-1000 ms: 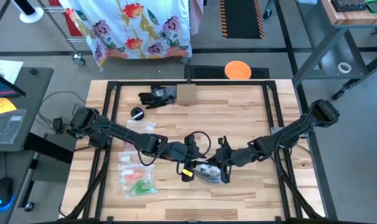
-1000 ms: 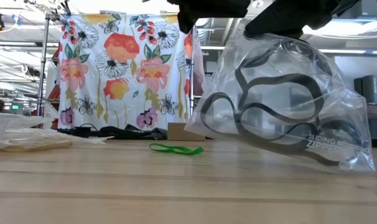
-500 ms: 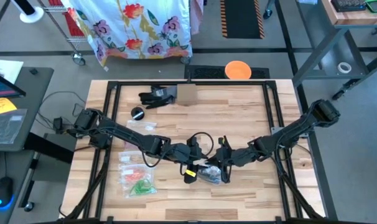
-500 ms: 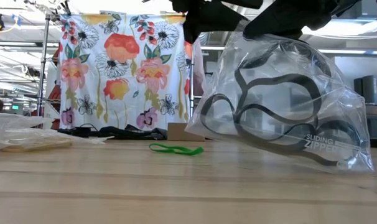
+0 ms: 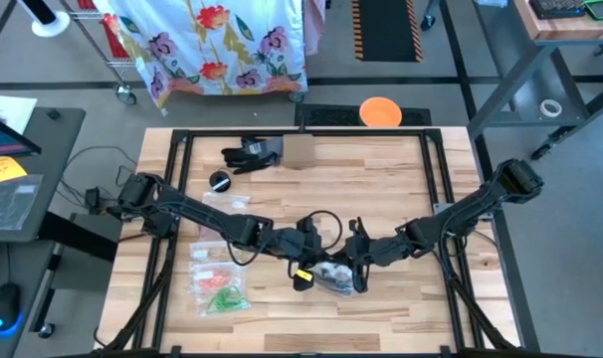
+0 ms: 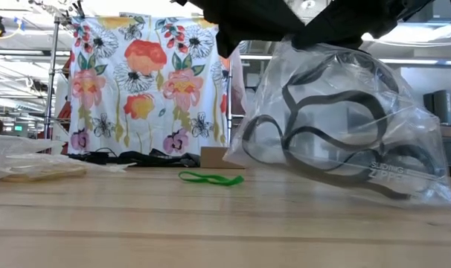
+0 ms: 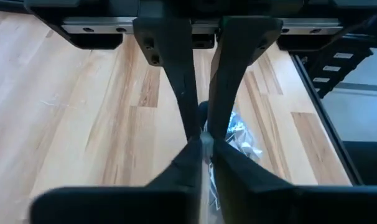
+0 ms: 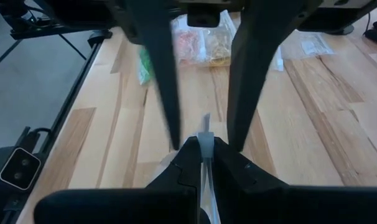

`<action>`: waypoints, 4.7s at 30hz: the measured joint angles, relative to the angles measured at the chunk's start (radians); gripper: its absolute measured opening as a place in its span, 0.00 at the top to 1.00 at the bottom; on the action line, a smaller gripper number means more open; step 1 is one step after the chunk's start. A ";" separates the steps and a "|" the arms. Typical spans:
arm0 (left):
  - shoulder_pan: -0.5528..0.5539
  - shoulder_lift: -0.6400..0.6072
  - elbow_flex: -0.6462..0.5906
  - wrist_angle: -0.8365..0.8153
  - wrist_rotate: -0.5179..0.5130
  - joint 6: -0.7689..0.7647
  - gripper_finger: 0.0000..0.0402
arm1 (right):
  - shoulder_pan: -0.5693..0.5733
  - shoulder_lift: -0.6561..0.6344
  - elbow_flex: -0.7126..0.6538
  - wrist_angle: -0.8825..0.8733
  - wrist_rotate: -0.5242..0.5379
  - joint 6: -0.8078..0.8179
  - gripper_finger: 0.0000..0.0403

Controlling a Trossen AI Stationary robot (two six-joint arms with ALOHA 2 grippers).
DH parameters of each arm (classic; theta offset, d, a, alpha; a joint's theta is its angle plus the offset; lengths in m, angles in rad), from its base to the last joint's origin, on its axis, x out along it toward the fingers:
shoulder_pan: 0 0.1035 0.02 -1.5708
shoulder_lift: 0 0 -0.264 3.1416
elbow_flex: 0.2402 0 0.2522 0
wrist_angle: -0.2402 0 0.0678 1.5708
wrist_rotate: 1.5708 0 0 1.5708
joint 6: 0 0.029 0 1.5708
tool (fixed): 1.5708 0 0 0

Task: Sort rubber bands
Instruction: Close the transparent zip bag

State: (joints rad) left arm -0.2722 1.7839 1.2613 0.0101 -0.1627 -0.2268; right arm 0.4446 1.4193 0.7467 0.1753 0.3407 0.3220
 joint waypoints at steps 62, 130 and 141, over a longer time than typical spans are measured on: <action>-0.229 -0.230 -0.408 0.199 -0.595 -0.047 1.00 | 0.068 0.001 0.000 0.082 0.020 -0.015 0.95; 0.229 -0.083 -0.774 1.164 0.369 0.250 1.00 | -0.448 -0.074 0.125 -0.364 -0.351 -0.167 0.97; 0.229 -0.083 -0.774 1.159 0.371 0.245 1.00 | -0.349 -0.080 0.203 -0.408 -0.016 -0.141 0.96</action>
State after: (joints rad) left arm -0.0433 1.7008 0.4873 1.1689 0.2085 0.0185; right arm 0.0954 1.3390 0.9500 -0.2328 0.3246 0.1814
